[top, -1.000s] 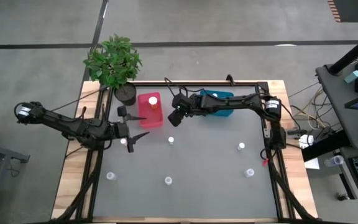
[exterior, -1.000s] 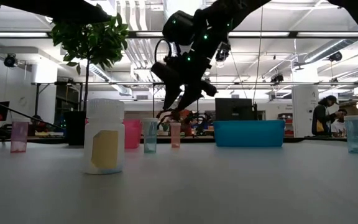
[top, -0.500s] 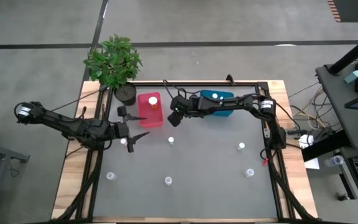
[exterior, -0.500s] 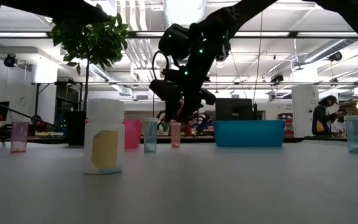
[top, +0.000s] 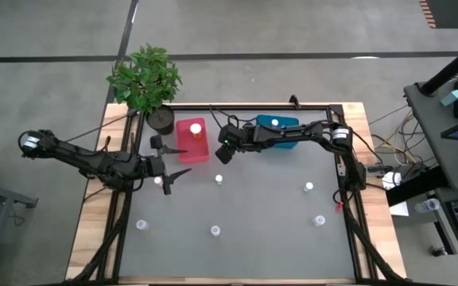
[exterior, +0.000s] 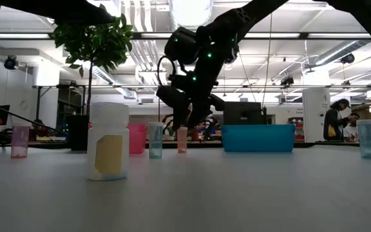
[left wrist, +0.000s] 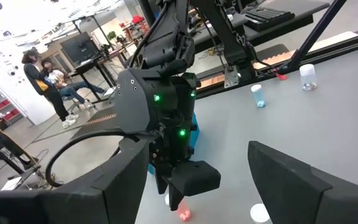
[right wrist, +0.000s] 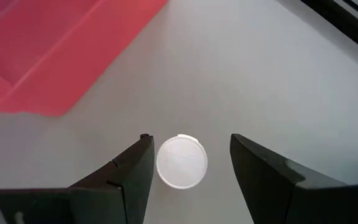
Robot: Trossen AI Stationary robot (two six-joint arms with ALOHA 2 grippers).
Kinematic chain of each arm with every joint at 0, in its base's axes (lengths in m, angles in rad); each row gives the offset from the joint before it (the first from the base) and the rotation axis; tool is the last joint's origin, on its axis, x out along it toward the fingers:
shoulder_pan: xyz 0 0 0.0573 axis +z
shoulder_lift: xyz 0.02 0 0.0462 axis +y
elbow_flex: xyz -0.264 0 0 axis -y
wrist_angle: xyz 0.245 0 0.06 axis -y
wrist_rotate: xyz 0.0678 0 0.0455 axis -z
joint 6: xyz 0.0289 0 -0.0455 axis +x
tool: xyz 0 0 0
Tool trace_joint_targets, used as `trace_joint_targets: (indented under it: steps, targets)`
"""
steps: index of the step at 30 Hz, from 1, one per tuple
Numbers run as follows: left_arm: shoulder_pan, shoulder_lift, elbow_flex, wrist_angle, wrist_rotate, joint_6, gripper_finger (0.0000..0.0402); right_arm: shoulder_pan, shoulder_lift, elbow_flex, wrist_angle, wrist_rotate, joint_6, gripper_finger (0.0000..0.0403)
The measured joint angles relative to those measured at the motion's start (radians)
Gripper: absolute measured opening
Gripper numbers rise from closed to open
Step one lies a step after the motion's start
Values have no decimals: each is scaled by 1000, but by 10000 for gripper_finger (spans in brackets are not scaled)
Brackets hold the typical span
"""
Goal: Pick and place medicine bottles into bin by pill shape (circle, oval)
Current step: Put the pink tablet bottle into the blue bin
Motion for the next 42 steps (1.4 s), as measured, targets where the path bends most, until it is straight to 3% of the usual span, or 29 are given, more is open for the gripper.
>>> trace_joint_targets:
  steps: [14, 25, 42]
  targets:
    - [0, 0, 0, 0, 0, -2, 256, 0, 1, -21, 29, 3, -4, 199]
    - [0, 0, -2, 0, 0, -2, 256, 2, 1, -21, 29, -3, -4, 163]
    - [0, 0, -2, 0, 0, -1, 256, 19, 1, -21, 30, -6, 3, 162]
